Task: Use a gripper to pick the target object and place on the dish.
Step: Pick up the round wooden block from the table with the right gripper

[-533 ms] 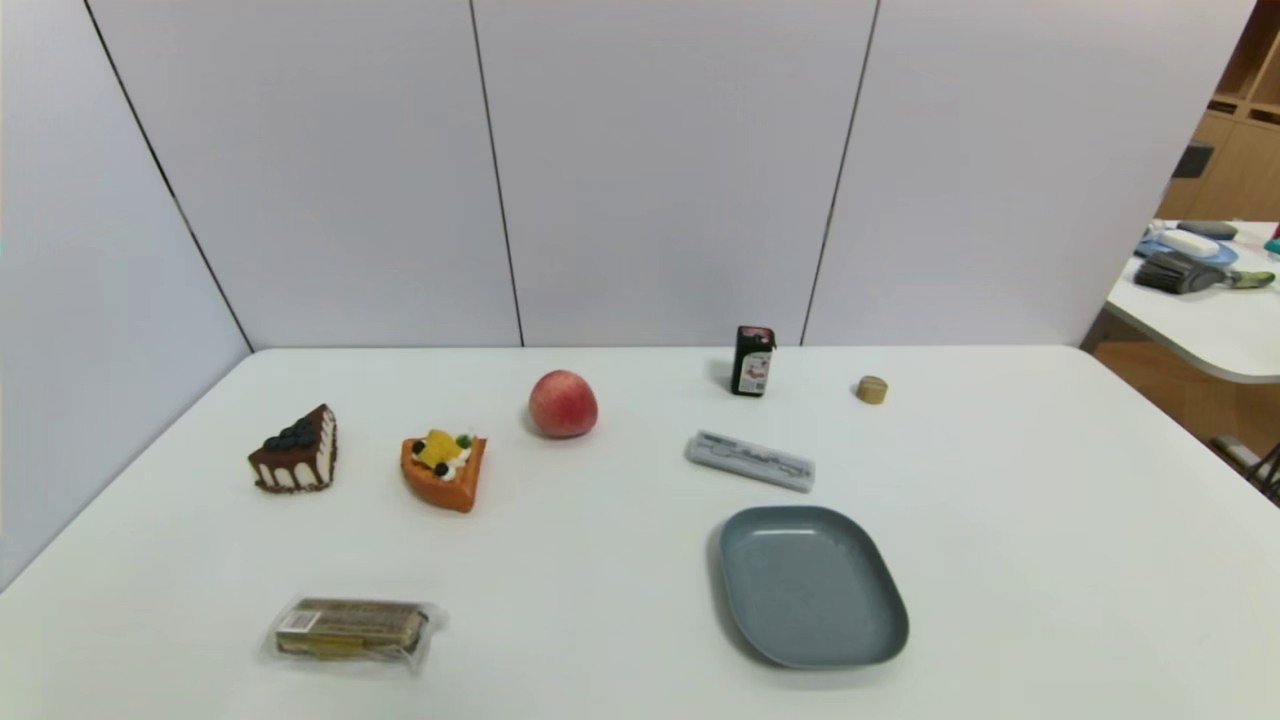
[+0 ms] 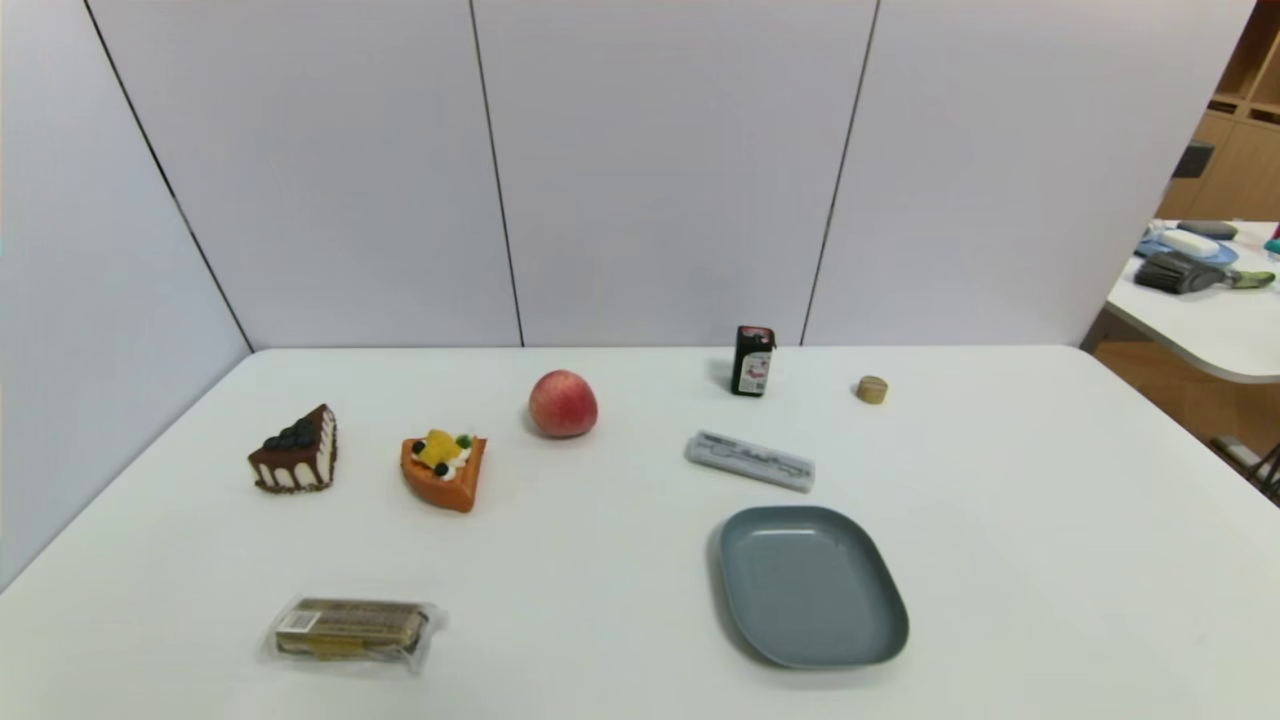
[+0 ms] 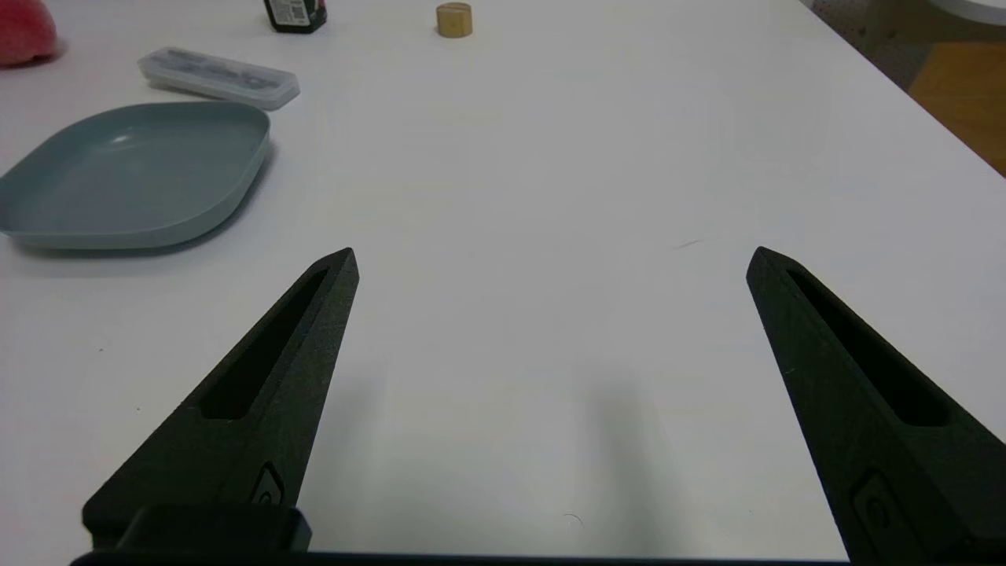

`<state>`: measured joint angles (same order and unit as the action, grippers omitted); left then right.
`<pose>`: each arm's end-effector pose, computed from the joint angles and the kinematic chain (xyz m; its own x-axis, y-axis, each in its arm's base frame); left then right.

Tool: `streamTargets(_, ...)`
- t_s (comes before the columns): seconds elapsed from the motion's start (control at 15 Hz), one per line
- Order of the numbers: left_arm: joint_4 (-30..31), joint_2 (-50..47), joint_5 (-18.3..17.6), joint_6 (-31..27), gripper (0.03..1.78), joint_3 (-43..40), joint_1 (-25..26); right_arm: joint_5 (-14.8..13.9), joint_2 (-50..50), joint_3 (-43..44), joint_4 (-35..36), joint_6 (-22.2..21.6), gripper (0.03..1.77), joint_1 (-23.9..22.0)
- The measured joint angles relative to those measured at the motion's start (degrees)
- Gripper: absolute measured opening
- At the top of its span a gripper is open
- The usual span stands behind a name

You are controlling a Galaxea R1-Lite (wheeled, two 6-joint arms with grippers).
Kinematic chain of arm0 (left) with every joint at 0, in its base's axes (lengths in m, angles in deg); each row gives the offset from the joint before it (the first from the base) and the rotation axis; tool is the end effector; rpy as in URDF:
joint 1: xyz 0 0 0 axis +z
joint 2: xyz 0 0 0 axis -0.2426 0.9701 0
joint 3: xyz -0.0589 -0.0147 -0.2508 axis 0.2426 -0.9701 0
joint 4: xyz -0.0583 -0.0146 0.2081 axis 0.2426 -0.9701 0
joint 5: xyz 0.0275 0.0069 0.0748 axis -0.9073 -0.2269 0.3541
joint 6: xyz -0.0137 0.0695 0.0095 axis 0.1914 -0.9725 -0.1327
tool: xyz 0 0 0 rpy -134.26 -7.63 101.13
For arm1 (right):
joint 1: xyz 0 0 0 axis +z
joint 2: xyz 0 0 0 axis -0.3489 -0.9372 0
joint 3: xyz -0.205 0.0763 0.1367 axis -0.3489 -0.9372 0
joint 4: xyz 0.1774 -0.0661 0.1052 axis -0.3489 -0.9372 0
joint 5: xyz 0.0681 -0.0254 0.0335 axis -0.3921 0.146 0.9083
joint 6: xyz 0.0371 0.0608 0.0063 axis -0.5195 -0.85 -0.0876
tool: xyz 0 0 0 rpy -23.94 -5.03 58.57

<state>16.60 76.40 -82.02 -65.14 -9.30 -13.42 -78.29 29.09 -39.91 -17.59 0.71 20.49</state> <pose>0.0964 0.0008 0.0760 1.0000 0.0077 0.0027 -0.0077 1.0000 -0.0009 0.0993 -0.0004 0.0713 0.9979 -0.0054 -0.0641 0.0050 1.0000 -0.0075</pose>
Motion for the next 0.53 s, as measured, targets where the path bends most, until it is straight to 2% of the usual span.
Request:
streamTargets(0.27, 0.0, 0.0, 0.0, 0.0, 1.69, 0.0, 0.0, 0.0, -9.7, 10.3, 0.7, 2.6, 1.71, 2.5)
streamTargets(0.53, 0.0, 0.0, 0.0, 0.0, 1.69, 0.0, 0.0, -1.3, -22.9, 25.4, 0.7, 4.8, 1.71, 9.1)
